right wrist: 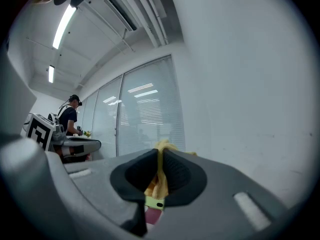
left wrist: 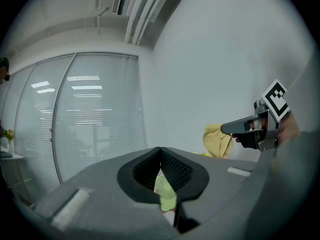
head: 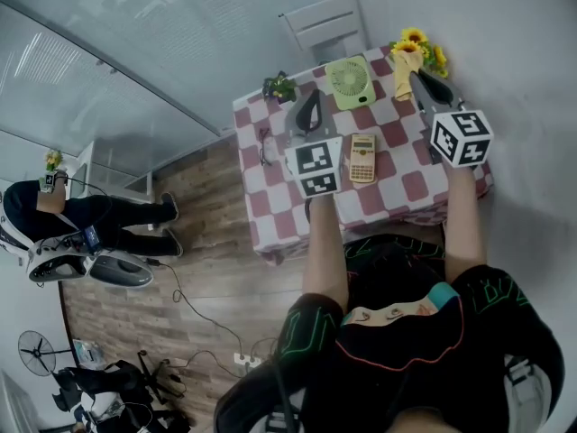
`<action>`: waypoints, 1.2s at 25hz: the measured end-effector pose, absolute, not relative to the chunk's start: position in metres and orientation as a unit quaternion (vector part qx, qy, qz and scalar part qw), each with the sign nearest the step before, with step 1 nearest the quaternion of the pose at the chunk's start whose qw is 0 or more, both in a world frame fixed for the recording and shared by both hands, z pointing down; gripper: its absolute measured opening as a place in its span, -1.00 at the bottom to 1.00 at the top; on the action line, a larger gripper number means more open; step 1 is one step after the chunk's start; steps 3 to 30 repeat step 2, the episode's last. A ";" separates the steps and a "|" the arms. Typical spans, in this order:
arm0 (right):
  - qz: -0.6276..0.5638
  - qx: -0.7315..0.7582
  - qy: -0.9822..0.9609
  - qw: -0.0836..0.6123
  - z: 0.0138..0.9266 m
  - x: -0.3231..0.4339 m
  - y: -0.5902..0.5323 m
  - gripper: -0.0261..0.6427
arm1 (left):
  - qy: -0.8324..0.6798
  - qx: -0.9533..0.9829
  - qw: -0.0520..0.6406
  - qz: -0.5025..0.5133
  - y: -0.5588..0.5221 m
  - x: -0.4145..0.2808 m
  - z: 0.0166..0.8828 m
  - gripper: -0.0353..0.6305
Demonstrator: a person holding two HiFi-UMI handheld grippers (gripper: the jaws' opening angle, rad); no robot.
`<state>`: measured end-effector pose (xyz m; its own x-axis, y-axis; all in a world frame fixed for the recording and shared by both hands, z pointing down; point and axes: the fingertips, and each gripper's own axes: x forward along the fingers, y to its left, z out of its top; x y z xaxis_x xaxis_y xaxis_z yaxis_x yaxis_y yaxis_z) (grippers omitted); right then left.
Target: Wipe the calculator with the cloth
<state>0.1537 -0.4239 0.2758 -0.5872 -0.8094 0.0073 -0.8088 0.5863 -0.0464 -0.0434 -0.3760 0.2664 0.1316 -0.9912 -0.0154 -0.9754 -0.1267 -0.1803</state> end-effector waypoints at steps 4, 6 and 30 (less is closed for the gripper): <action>-0.022 -0.455 0.890 0.008 0.277 0.157 -0.427 -0.83 | 0.657 -0.749 0.068 -0.052 -0.379 -0.043 0.271 -0.86; -0.022 -0.455 0.890 0.008 0.277 0.157 -0.427 -0.83 | 0.657 -0.749 0.068 -0.052 -0.379 -0.043 0.271 -0.86; -0.022 -0.455 0.890 0.008 0.277 0.157 -0.427 -0.83 | 0.657 -0.749 0.068 -0.052 -0.379 -0.043 0.271 -0.86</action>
